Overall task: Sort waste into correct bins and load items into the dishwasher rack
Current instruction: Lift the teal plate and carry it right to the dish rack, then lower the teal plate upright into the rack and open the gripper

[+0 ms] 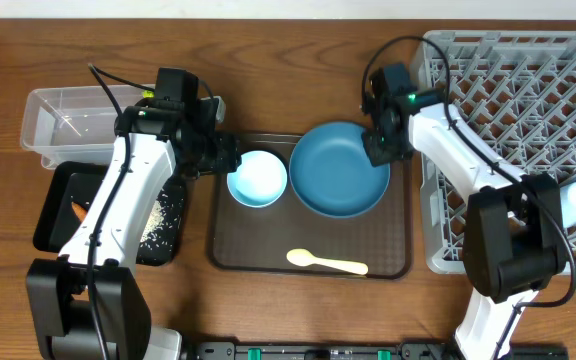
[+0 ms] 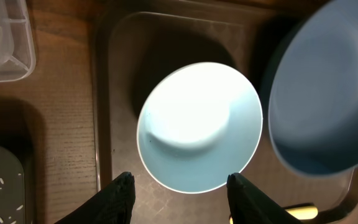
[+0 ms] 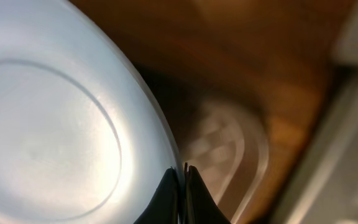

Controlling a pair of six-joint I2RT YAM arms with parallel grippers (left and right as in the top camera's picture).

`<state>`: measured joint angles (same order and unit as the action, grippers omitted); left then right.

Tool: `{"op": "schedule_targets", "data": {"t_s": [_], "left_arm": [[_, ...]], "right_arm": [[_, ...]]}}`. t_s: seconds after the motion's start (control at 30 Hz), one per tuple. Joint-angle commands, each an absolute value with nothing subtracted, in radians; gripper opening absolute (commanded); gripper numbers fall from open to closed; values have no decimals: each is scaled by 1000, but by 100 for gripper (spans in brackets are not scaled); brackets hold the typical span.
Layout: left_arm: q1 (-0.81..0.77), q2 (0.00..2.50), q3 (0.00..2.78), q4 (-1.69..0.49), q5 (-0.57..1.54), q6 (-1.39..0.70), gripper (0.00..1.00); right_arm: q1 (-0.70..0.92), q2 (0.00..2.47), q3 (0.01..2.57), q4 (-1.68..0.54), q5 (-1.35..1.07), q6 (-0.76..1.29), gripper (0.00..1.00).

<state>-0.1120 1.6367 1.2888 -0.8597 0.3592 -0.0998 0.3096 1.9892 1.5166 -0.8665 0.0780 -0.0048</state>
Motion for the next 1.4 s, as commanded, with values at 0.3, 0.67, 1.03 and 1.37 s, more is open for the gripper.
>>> {"op": "schedule_targets", "data": {"t_s": [0.3,0.67,1.03,1.37], "left_arm": [[-107,1631,1290,-864,347,-87,51],[-107,1631,1290,-871,347,-86,51],[-107,1631,1290,-870,347,-86,51],[-107,1631,1290,-878,347,-87,51]], "right_arm": [[162,1806,1843,-778,418,-158,1],[0,1760,1849,-489,935,-372,1],[-215,1837,1849,-364,1177,-390,1],[-314,1977,1849,-320,1278,-371,1]]}}
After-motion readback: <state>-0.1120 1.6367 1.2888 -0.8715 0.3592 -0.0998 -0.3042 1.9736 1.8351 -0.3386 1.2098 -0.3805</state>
